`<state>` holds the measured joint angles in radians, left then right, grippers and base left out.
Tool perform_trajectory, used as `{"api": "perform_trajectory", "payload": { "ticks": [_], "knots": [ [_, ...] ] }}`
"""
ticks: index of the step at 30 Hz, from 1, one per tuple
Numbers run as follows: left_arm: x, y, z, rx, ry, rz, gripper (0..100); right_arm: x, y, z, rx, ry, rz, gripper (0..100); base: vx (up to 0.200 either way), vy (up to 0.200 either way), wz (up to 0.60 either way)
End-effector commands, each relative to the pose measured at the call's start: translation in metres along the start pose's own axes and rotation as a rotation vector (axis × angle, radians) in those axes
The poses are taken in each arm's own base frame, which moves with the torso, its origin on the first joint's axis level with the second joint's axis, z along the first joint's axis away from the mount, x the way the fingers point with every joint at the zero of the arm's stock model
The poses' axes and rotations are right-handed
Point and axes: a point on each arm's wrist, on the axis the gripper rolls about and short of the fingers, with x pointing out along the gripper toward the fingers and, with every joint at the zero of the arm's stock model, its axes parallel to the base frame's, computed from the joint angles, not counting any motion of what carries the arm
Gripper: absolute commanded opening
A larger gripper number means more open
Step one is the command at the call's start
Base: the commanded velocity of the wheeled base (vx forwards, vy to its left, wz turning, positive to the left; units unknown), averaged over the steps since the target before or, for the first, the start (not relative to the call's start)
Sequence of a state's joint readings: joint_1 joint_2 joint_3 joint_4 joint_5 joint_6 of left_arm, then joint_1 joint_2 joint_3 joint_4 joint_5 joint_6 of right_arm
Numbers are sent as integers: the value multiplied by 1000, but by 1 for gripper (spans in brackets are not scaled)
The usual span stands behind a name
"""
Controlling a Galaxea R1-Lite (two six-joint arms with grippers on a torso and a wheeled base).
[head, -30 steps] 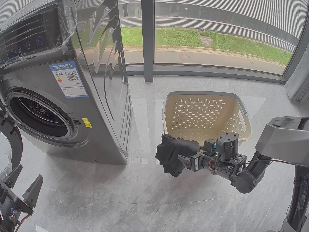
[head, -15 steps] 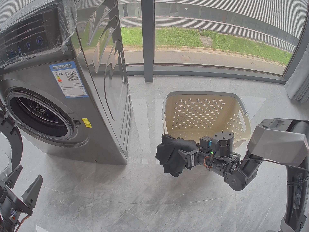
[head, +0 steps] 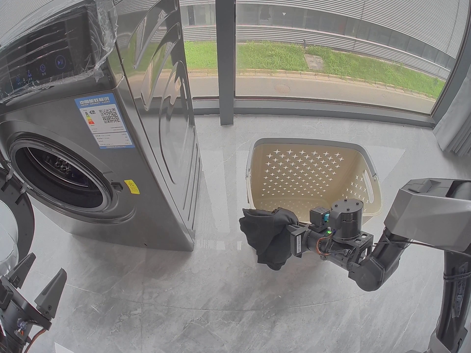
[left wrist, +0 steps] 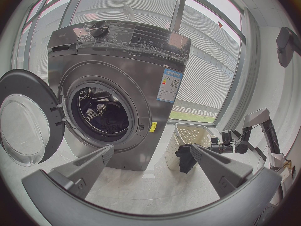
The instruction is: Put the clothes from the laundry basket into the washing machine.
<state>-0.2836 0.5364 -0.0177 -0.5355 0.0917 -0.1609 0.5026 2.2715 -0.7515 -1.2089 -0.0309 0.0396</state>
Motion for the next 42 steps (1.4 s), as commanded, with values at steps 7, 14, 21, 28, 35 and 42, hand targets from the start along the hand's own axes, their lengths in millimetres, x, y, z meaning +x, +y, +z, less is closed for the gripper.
{"api": "perform_trajectory", "payload": {
  "ticks": [7,14,21,28,35,42],
  "knots": [
    [0,1,-3,-4,9,2,100,-65,3,56,15,-179,12,0,0,0,0],
    [3,0,1,-14,13,5,100,-121,8,93,74,-315,41,0,0,0,0],
    [9,-1,7,-12,24,23,100,-154,17,116,79,-417,78,0,0,0,0],
    [5,4,-7,15,95,85,100,-177,19,126,80,-433,80,0,0,0,0],
    [-21,4,-19,15,28,36,100,-183,19,125,80,-430,81,0,0,0,0],
    [-44,4,-42,60,33,68,100,-187,24,125,81,-436,102,0,-57,0,0]
  ]
}}
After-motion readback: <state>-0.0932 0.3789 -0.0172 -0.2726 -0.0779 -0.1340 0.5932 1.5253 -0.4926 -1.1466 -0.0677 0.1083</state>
